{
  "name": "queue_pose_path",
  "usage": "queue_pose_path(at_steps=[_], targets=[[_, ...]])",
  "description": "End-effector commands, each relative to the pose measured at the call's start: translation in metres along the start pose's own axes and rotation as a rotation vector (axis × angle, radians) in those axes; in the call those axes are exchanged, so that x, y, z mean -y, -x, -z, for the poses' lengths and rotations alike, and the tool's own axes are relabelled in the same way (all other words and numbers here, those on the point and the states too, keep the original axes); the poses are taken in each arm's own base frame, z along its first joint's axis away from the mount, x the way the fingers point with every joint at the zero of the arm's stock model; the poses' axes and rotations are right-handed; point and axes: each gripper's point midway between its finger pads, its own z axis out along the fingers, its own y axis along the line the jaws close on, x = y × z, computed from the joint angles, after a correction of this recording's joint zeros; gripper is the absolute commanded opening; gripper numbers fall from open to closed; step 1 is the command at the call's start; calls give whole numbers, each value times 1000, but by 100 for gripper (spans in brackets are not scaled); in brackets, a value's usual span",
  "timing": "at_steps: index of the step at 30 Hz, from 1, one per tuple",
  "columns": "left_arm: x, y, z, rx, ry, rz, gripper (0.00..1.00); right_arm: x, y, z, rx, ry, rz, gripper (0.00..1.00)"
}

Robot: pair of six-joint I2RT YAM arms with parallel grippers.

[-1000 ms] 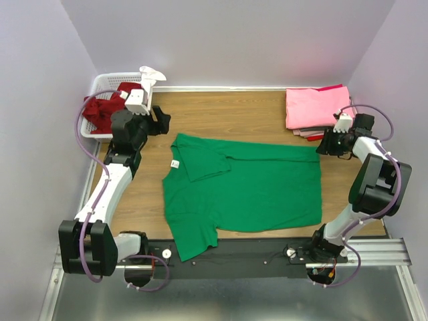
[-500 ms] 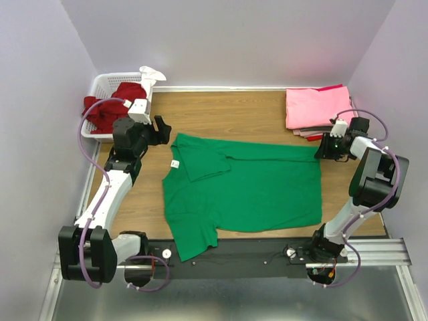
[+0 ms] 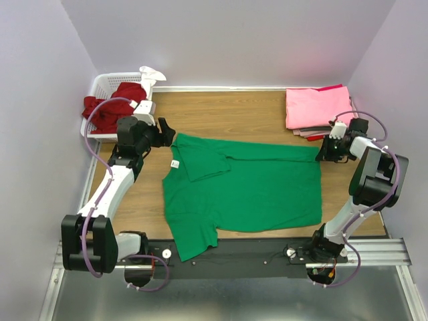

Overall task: Fold and stack the t-shirts
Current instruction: Fold the tshirt

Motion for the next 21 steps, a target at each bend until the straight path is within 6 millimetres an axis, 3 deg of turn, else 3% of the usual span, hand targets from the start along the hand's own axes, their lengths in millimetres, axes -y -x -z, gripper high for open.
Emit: queue_pose_path(at_steps=[1,6,10,14,15,17,21], targets=[[8,6,-4,-4,-52,0,73,4,-1,5,-9,-10,-14,11],[11,-16,-15,-77,-95,35,70,2,8,22,37,-25,0,2],[13,-38,-28,-159,-123,71,63,0,10,29,53,-38,8,1],[1,-64,-49,-246,-79,126,53,1,9,29,50,-37,7,1],[-1,-63,-54,-253,-69,134,49,1,8,28,45,-34,5,1],[-4,-86,-64,-326,-66,170,35,1,7,27,45,-31,8,1],[-5,-107,-81,-396,-67,186,24,0,7,27,44,-26,12,1]])
